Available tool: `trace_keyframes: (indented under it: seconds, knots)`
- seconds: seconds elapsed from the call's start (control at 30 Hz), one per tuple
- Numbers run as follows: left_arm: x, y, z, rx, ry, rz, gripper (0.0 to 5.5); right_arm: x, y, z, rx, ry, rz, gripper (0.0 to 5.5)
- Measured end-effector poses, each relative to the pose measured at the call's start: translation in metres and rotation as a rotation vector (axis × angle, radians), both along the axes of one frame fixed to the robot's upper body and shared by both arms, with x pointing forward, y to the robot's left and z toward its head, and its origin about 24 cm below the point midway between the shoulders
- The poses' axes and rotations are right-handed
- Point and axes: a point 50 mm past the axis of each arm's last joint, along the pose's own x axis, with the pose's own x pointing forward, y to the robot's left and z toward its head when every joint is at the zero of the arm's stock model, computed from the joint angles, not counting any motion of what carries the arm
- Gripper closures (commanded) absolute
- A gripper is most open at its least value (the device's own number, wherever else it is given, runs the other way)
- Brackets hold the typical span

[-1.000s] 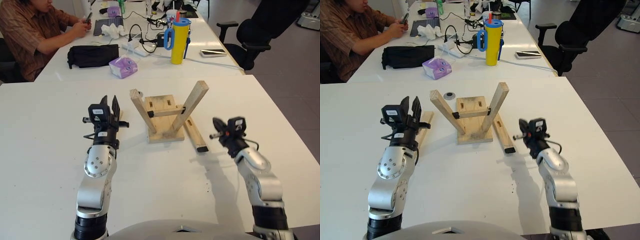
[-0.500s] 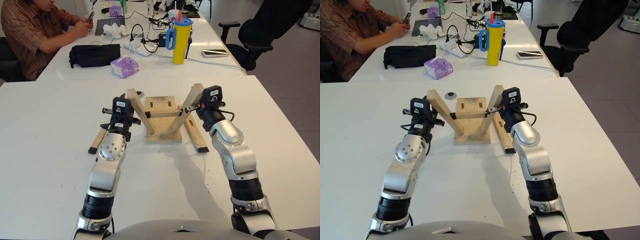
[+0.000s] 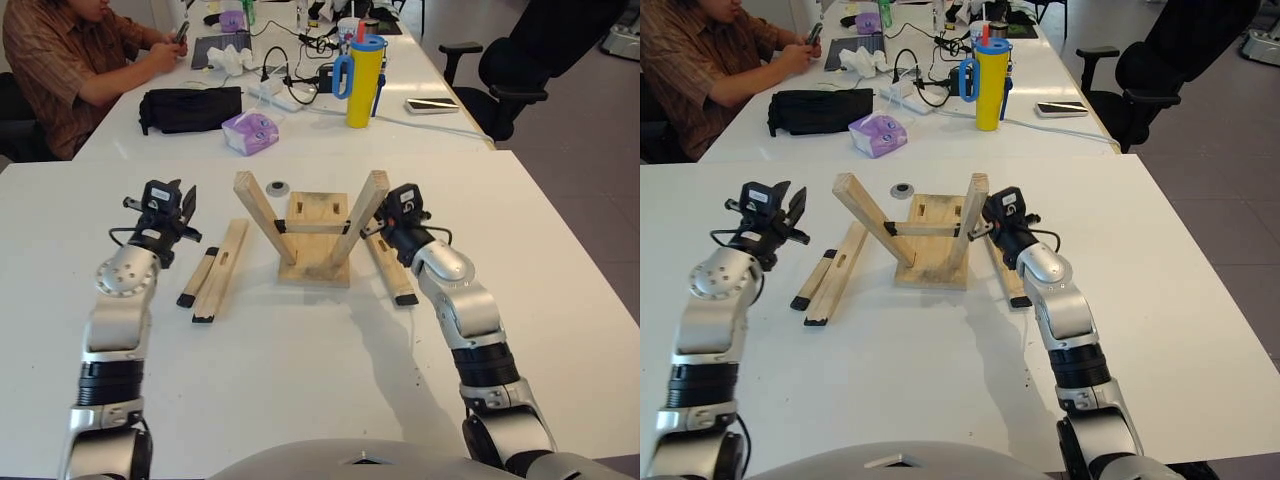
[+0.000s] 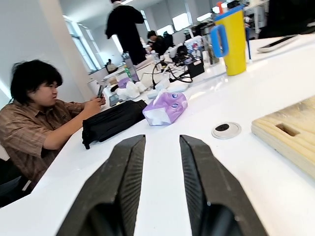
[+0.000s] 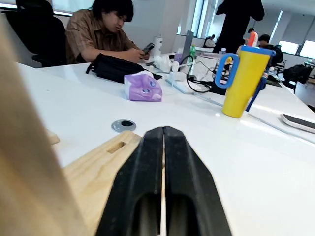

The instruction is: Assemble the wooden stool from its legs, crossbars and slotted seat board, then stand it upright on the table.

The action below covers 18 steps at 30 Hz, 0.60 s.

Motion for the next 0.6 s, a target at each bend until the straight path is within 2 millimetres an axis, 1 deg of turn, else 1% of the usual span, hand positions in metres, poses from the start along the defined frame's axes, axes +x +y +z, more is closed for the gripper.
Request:
trace_keyframes:
  seconds: [0.07,0.1,0.13,0.17,0.23,0.3,0.37,0.43,0.5,0.53,0.6]
  knots:
    - [0.001,0.009,0.002,0.013,0.063,-0.086,4.18,-0.002,0.007,0.002,-0.038,-0.011,0.123,5.5]
    - [0.003,0.015,0.005,0.011,0.077,-0.097,4.18,-0.004,0.011,0.002,-0.067,-0.011,0.193,5.5]
    - [0.008,0.026,0.013,-0.012,0.066,-0.079,4.18,-0.01,0.02,0.0,-0.108,-0.001,0.299,5.5]
    - [0.015,0.041,0.03,-0.039,0.021,-0.031,4.18,-0.02,0.037,-0.001,-0.136,0.008,0.438,5.5]
    - [0.021,0.051,0.055,-0.053,-0.071,-0.005,4.18,-0.034,0.06,-0.003,-0.149,0.007,0.574,5.5]
    - [0.024,0.056,0.068,-0.089,-0.135,0.007,4.18,-0.044,0.076,-0.006,-0.169,-0.001,0.644,5.5]
    - [0.024,0.06,0.068,-0.125,-0.149,0.031,4.18,-0.051,0.084,-0.009,-0.165,0.007,0.666,5.5]
    - [0.024,0.066,0.067,-0.157,-0.154,0.057,4.18,-0.055,0.087,-0.01,-0.161,0.009,0.66,5.5]
    - [0.023,0.068,0.069,-0.187,-0.166,0.065,4.18,-0.054,0.084,-0.01,-0.165,0.008,0.621,5.5]
    - [0.023,0.071,0.072,-0.228,-0.176,0.066,4.18,-0.048,0.077,-0.011,-0.176,0.008,0.556,5.5]
    - [0.023,0.071,0.078,-0.325,-0.158,0.014,4.18,-0.031,0.053,-0.023,-0.262,0.051,0.41,5.5]
